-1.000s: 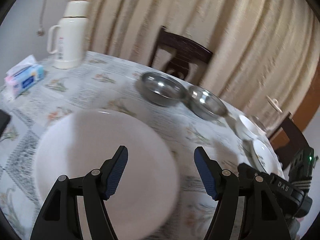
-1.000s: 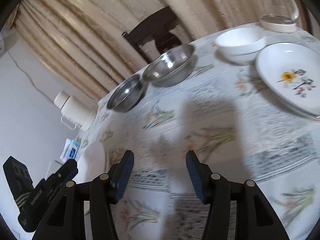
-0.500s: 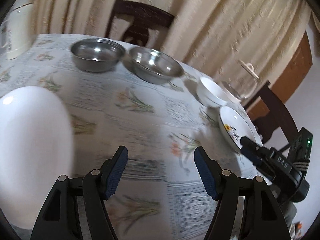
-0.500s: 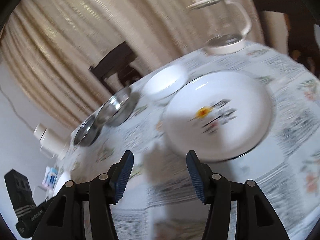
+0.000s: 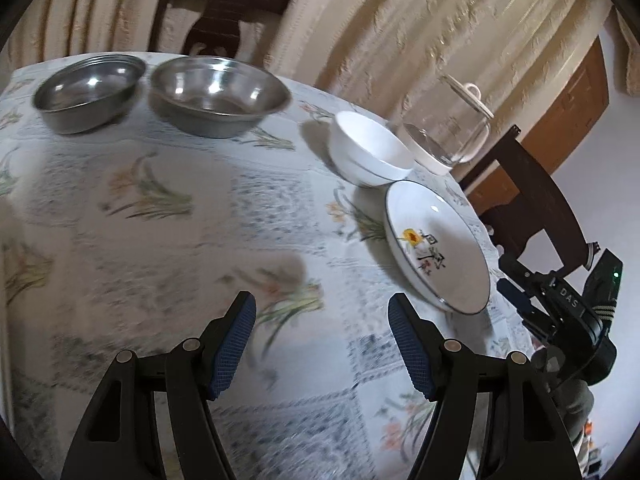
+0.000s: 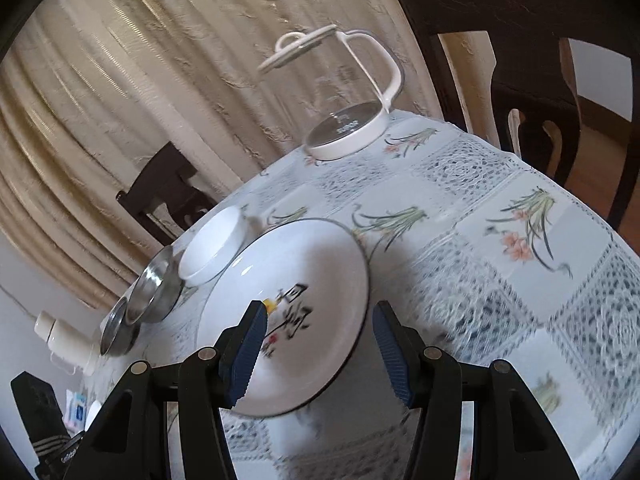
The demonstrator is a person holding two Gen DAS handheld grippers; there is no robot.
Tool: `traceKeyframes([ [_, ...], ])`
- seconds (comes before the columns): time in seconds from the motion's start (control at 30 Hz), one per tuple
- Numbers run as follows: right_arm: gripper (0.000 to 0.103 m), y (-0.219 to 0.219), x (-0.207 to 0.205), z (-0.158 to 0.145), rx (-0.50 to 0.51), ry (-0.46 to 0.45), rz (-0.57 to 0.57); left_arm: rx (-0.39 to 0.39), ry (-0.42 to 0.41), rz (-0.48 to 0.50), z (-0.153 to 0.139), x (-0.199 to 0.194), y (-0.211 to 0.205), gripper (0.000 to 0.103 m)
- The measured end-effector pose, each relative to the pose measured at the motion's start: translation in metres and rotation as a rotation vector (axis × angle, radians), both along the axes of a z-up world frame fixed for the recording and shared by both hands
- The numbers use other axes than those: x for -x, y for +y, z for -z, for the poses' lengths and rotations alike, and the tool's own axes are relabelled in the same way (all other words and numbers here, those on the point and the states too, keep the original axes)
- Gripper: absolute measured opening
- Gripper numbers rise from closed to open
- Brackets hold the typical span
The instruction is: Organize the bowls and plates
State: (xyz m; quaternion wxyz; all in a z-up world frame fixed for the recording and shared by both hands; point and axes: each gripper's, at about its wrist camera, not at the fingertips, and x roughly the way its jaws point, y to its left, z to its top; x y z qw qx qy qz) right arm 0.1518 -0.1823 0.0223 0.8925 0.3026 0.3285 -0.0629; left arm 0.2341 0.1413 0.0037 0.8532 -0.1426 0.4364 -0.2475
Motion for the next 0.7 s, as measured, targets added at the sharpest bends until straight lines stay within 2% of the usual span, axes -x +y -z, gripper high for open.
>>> traceKeyframes([
  [0.27,0.057,-0.02,-0.025,0.014,-0.052,0.035,-0.045,0.022,0.018,0.05,0.007,-0.028,-0.038,0.07],
  [0.43,0.048,-0.022,-0.038,0.023,-0.068,0.047,-0.071,0.021,0.025,0.075,0.014,-0.041,-0.056,0.069],
  [0.7,0.043,-0.023,-0.04,0.038,-0.109,0.041,-0.099,0.065,0.04,0.127,0.015,-0.057,-0.077,0.062],
])
